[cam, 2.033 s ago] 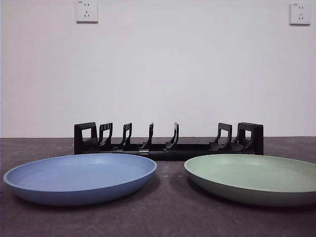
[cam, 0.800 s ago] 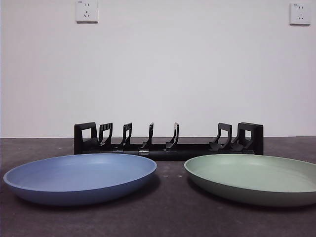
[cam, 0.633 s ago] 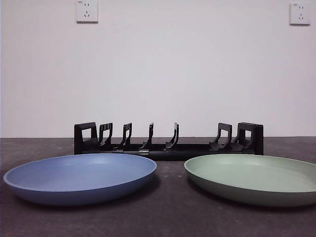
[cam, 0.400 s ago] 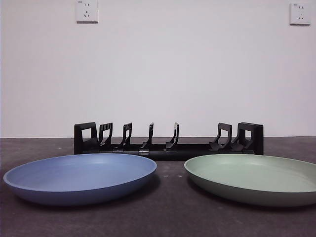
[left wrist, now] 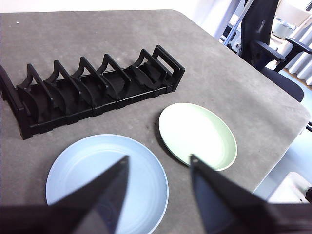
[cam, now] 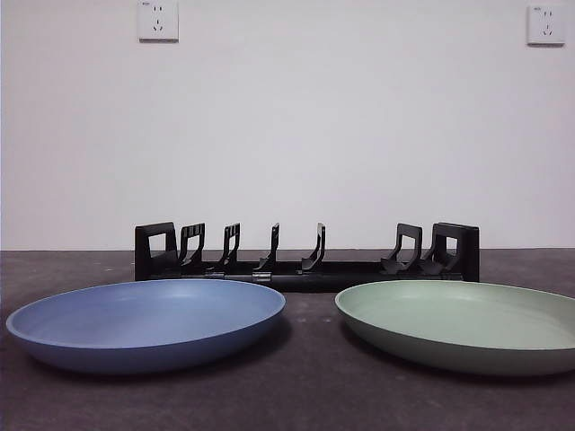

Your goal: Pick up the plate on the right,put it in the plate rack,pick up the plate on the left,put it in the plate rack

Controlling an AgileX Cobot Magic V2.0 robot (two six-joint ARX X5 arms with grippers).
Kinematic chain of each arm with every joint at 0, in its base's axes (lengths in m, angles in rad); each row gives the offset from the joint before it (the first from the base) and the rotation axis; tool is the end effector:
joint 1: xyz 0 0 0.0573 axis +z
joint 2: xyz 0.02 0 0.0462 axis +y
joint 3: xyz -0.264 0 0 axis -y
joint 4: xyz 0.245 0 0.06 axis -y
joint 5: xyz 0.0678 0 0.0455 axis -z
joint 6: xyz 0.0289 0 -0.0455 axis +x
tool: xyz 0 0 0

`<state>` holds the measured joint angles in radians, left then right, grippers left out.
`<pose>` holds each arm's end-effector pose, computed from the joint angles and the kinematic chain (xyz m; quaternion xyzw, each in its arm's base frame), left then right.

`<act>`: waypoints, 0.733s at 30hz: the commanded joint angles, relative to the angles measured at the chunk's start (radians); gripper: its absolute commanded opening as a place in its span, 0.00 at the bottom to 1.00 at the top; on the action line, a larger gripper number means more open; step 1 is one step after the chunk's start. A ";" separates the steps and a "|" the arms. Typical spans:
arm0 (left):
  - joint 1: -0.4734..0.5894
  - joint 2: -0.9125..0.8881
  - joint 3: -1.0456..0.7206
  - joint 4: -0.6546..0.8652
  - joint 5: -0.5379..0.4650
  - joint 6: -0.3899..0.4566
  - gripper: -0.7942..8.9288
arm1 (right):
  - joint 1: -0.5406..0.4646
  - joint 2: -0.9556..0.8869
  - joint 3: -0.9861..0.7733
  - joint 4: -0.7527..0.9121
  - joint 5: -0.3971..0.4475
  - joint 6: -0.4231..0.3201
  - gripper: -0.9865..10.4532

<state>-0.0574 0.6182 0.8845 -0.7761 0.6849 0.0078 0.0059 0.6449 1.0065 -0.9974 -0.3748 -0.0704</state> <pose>0.1029 -0.0242 0.3349 -0.0743 0.2385 -0.3519 0.9021 0.0931 0.0111 0.3488 0.0245 0.3008 0.1904 0.9342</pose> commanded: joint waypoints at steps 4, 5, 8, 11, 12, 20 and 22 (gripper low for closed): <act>-0.035 0.021 0.040 0.005 0.007 0.047 0.89 | 0.001 0.014 0.006 0.000 -0.004 0.021 0.64; -0.047 0.027 0.053 -0.003 0.005 0.068 0.89 | 0.001 0.021 0.006 -0.006 -0.004 0.030 0.64; -0.114 0.060 0.114 -0.051 0.001 0.205 0.89 | 0.001 0.071 0.006 -0.029 0.003 0.056 0.64; -0.213 0.097 0.165 -0.085 -0.045 0.305 0.89 | 0.001 0.177 0.006 -0.029 0.008 0.074 0.64; -0.254 0.114 0.180 -0.094 -0.069 0.328 0.89 | 0.001 0.234 0.006 -0.027 0.008 0.074 0.64; -0.482 0.255 0.219 -0.119 -0.347 0.419 0.88 | 0.002 0.662 0.006 0.027 0.016 0.067 0.63; -0.520 0.282 0.229 -0.124 -0.410 0.423 0.88 | 0.002 0.721 0.006 0.033 0.017 0.066 0.63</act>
<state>-0.5636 0.8974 1.1011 -0.9054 0.2993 0.4057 0.0063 1.3514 1.0119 -0.9657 -0.3614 -0.0074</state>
